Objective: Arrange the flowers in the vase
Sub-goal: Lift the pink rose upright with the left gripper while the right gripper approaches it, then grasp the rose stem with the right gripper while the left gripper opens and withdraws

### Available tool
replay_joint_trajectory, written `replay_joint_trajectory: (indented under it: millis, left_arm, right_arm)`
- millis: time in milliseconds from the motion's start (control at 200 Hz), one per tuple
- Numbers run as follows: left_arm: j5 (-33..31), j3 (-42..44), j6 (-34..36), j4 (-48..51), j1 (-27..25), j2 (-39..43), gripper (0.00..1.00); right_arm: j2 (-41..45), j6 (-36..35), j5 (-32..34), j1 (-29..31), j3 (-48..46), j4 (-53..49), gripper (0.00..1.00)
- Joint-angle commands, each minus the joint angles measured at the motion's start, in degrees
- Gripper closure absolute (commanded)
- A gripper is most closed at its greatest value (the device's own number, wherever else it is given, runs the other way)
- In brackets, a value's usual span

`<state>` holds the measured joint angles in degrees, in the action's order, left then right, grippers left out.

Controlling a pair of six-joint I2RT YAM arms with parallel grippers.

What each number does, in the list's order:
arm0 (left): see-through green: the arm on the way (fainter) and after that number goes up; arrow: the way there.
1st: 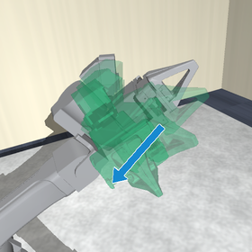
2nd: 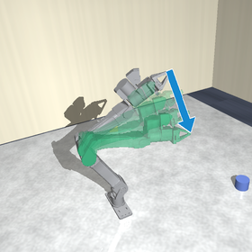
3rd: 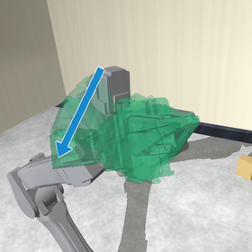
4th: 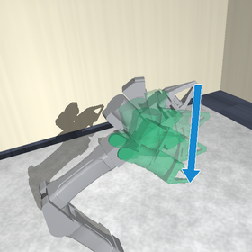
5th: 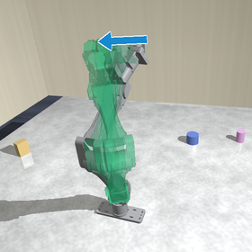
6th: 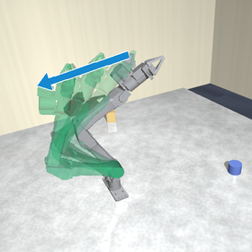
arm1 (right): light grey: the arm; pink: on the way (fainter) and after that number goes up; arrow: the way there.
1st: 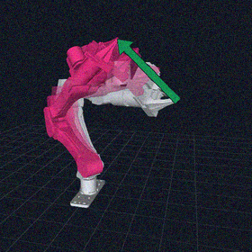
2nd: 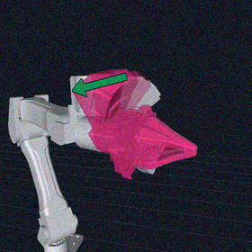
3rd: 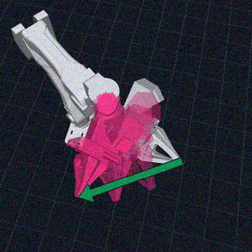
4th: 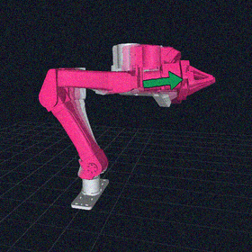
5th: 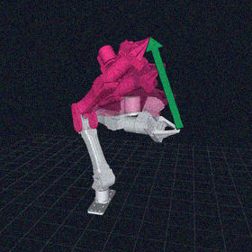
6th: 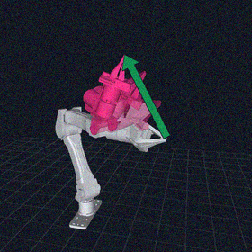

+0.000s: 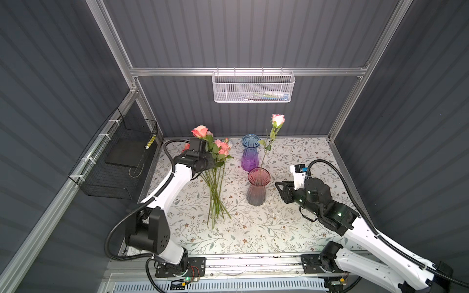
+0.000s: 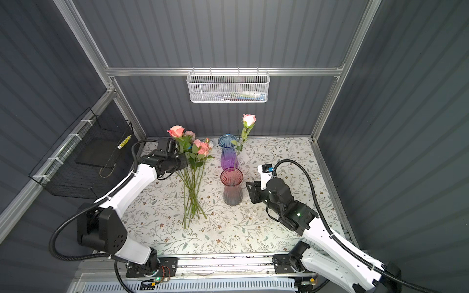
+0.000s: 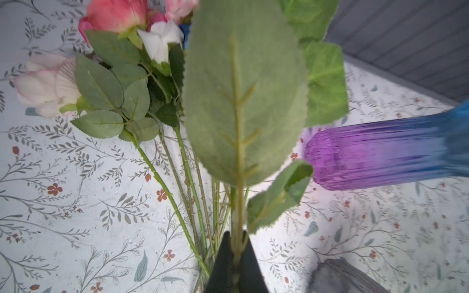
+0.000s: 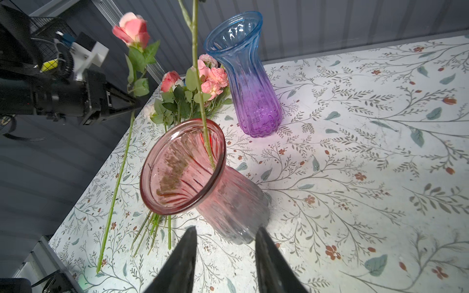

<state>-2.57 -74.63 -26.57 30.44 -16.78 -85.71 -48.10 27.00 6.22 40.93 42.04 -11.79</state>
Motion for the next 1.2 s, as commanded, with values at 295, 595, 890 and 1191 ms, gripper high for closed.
replay_joint_trajectory:
  millis: [295, 595, 890, 1191]
  left_arm:
    - [12.49, 11.74, 5.65, -22.93, -3.04, 23.80, 1.00]
    - [17.26, 5.01, 4.70, -32.93, -14.59, 22.53, 1.00]
    - [17.87, 6.39, 3.68, -33.74, -18.03, 26.15, 1.00]
    - [17.76, 9.18, 3.54, -32.46, -18.03, 30.14, 1.00]
  right_arm:
    - [-1.00, -0.46, -0.66, 3.28, 10.56, -3.69, 0.60]
    - [-11.75, -4.45, -0.01, 14.22, 24.72, -2.52, 0.57]
    - [-22.92, -5.47, -2.07, 19.10, 35.32, -0.90, 0.48]
    - [-30.06, -5.50, -1.34, 18.60, 40.91, -0.74, 0.54]
